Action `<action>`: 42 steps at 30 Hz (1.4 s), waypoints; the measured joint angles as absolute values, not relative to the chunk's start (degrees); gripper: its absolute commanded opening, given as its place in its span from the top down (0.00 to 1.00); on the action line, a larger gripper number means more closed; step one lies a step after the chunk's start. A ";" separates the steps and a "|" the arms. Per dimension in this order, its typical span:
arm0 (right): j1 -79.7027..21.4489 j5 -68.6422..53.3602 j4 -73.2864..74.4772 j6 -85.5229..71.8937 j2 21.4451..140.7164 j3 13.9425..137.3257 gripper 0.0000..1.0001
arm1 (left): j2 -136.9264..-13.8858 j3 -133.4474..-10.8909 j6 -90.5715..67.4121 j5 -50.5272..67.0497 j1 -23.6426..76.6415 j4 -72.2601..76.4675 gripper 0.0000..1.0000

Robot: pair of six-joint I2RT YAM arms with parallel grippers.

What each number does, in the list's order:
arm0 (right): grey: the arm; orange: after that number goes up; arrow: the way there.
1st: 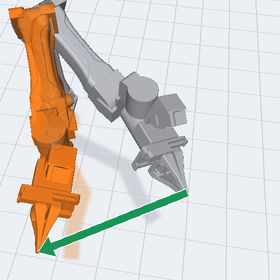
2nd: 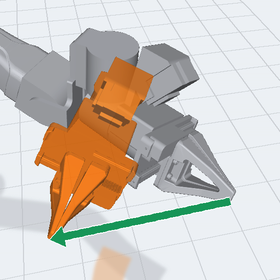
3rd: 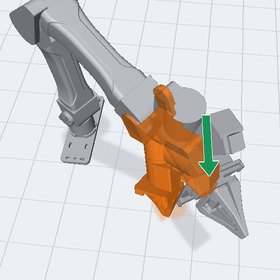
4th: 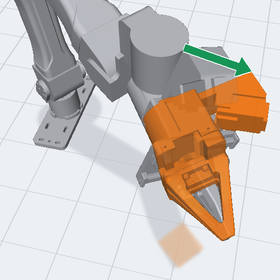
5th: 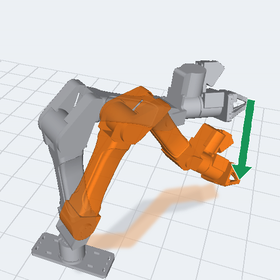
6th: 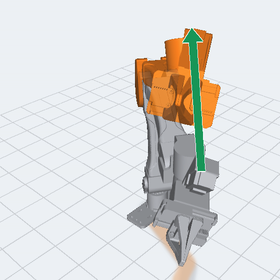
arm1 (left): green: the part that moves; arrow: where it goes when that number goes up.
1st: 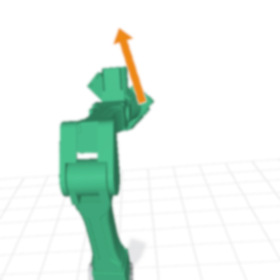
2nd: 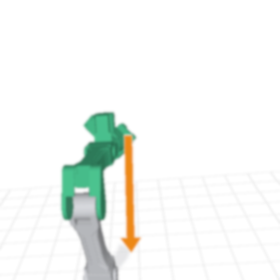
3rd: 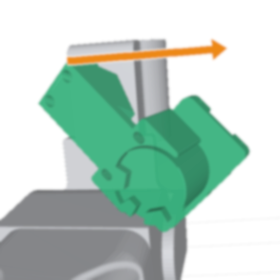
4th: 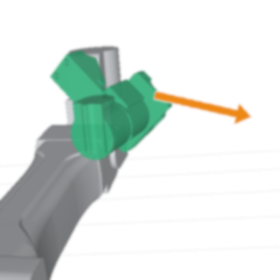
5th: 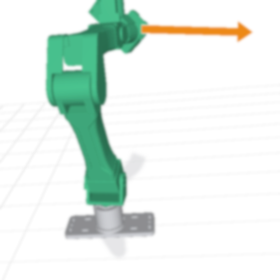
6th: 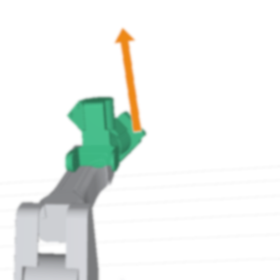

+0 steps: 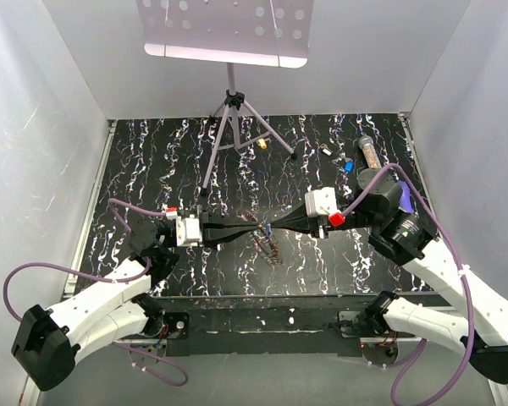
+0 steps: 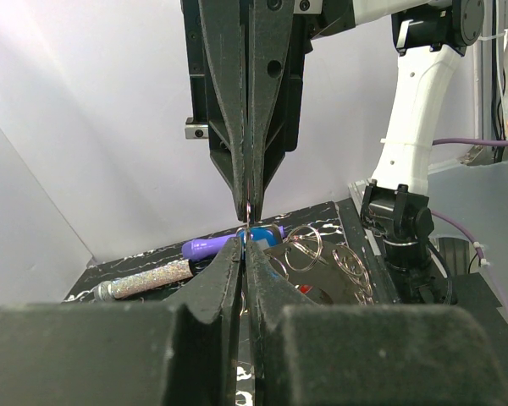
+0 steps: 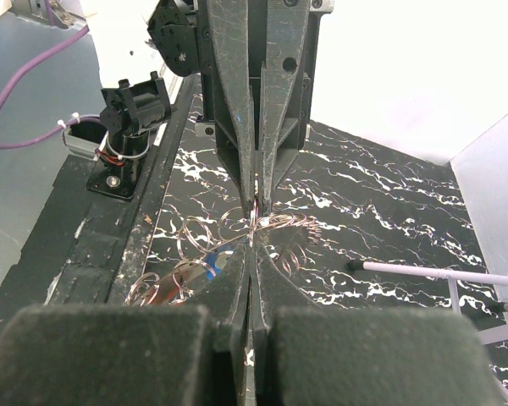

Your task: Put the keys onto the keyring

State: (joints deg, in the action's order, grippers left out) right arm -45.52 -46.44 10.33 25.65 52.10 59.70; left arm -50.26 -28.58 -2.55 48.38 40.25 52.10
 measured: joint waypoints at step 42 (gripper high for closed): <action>-46.37 -45.71 8.88 24.23 52.90 59.81 0.99 | -50.15 -28.56 -1.45 47.66 40.25 50.76 1.00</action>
State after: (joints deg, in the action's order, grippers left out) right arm -46.37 -45.71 8.88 24.23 52.90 59.81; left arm -50.15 -28.56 -1.45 47.66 40.25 50.76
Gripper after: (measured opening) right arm 0.022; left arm 0.020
